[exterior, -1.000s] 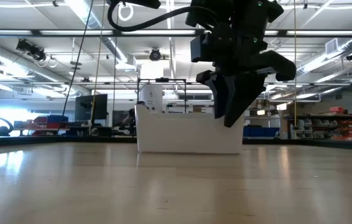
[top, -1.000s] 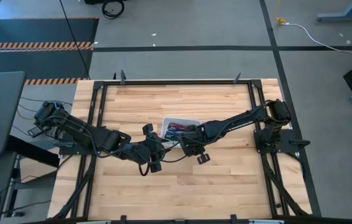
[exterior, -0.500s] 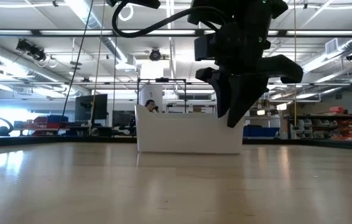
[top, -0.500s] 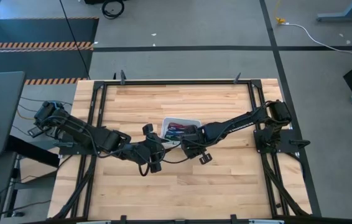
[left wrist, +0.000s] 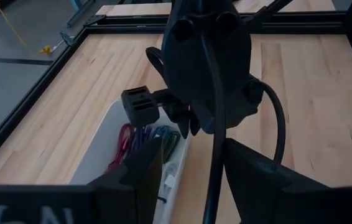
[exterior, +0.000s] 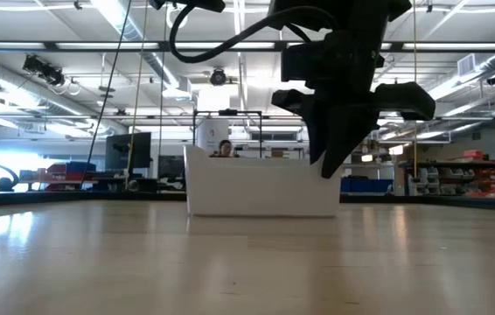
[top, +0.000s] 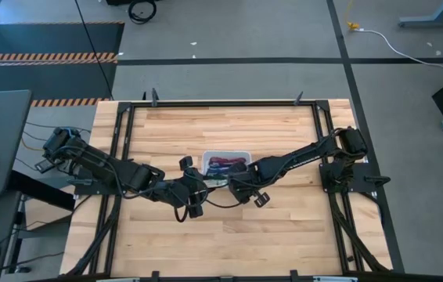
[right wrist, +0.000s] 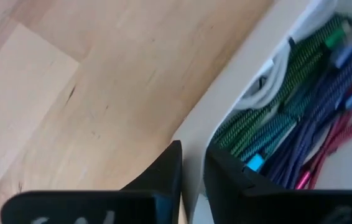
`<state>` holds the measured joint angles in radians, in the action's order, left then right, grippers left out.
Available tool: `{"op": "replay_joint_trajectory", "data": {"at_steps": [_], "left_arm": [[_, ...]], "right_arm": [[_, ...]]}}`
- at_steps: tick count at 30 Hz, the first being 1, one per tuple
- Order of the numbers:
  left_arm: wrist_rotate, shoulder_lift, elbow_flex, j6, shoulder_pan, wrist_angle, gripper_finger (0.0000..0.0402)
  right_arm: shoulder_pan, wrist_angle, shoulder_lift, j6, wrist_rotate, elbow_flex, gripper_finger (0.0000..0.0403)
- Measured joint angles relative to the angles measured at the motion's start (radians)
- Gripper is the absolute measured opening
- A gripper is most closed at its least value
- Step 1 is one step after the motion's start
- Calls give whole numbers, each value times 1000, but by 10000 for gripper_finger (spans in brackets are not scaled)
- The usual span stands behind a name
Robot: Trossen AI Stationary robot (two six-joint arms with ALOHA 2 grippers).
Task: Pick and place USB-C Cables
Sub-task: Move the white bin to the center of the table
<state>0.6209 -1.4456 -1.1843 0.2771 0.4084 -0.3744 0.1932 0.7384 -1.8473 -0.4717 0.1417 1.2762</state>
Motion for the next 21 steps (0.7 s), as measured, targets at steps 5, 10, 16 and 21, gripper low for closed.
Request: {"op": "replay_joint_trajectory", "data": {"at_steps": [5, 10, 16, 21], "left_arm": [[0, 0, 0, 0, 0, 0, 174], [1, 0, 0, 0, 0, 1, 174], [7, 0, 0, 0, -1, 2, 174], [8, 0, 0, 0, -1, 6, 174]], "right_arm": [[0, 7, 0, -3, -1, 0, 55], [0, 8, 0, 25, 6, 0, 59], [-10, 19, 0, 140, 11, 0, 63], [-13, 33, 0, 230, -4, 0, 48]]}}
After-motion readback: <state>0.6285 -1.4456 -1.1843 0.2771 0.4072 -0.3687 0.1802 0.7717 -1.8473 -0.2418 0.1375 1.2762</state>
